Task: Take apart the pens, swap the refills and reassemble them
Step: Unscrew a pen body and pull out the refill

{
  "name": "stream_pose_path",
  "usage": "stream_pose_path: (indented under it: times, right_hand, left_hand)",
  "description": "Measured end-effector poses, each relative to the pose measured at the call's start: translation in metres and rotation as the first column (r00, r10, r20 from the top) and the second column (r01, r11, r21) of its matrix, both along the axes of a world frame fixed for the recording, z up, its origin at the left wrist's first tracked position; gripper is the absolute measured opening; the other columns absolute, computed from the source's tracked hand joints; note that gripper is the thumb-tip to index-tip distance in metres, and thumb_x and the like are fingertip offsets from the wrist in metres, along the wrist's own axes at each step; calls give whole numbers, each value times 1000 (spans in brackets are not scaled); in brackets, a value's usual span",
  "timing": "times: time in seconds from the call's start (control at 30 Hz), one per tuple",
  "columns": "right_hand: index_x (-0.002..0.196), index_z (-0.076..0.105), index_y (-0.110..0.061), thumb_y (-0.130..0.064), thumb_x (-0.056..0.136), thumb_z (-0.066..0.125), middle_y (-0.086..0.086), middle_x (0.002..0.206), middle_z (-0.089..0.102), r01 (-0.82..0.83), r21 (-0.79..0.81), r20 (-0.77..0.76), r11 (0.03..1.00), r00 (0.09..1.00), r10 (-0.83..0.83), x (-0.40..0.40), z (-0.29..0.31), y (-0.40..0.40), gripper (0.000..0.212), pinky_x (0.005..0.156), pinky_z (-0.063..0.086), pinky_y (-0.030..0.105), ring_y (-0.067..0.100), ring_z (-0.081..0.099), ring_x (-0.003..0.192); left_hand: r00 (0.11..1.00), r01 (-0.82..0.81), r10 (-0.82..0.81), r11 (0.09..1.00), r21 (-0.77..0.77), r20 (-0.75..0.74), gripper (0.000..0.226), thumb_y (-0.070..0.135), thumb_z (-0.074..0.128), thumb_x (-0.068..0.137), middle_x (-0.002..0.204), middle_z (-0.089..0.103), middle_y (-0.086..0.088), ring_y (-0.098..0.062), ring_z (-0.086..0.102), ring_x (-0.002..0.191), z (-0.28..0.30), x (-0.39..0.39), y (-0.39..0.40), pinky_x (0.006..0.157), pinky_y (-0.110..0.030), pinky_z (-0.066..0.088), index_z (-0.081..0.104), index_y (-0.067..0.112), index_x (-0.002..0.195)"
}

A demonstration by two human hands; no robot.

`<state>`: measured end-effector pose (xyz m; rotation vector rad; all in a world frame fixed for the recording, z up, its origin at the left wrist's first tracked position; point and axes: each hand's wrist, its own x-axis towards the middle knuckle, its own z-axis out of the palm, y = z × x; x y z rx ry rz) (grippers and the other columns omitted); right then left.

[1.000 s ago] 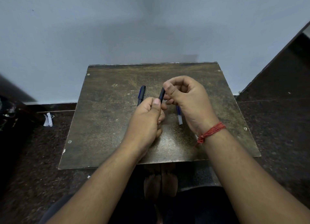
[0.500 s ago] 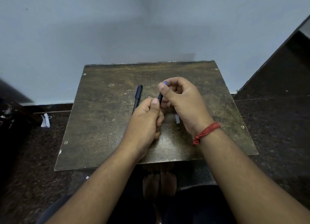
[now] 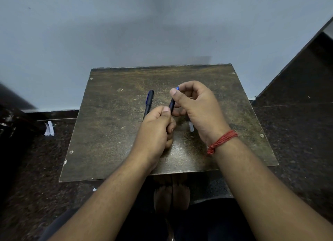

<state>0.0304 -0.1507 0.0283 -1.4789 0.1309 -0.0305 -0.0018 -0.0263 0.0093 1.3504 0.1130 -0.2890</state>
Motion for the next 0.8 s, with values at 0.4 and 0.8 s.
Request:
stream_pose_path:
  times: [0.4, 0.8]
  right_hand:
    - [97, 71, -13, -15, 90, 70, 7, 87, 75, -23, 99, -50, 995, 998, 28, 3, -2, -1, 7, 59, 53, 24, 17, 68, 73]
    - [87, 77, -19, -15, 87, 64, -1, 87, 75, 42, 1, -32, 999, 999, -42, 7, -4, -7, 13, 59, 44, 24, 11, 64, 76]
  left_hand:
    - [1000, -11, 11, 1000, 0, -2, 28, 23, 37, 112, 53, 42, 8, -3, 27, 39, 4, -1, -2, 37, -16, 23, 56, 5, 102]
    - [1000, 5, -7, 996, 87, 29, 32, 29, 39, 111, 55, 45, 9, -2, 31, 40, 1, -1, 1, 38, -18, 25, 63, 17, 93]
